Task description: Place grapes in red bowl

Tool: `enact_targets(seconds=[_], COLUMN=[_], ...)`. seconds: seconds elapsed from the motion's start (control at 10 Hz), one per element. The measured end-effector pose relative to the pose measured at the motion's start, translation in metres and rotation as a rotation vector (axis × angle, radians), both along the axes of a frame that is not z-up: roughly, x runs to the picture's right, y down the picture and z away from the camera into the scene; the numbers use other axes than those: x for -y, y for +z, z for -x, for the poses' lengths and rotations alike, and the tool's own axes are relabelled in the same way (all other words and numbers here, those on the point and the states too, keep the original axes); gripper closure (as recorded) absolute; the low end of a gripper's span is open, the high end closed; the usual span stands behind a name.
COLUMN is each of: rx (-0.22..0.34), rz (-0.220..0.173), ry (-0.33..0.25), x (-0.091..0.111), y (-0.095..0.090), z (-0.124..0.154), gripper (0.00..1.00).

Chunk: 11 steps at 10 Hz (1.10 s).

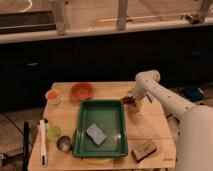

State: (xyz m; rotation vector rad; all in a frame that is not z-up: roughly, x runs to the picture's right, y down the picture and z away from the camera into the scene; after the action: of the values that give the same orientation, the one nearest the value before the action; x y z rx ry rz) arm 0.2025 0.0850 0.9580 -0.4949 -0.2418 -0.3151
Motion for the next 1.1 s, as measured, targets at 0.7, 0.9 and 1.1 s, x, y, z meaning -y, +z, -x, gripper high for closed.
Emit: enact_targets(seconds=[0.7,0.9,1.1], rx=[0.005,0.009,0.009], rz=[0.002,0.002,0.003], ry=[-0.002,-0.005,-0.005], x=[0.0002,-0.0004,0.0002], y=[0.0011,0.0038,0.0016], z=[0.001,0.0026,0.0017], gripper=[0.26,0.26,0.26])
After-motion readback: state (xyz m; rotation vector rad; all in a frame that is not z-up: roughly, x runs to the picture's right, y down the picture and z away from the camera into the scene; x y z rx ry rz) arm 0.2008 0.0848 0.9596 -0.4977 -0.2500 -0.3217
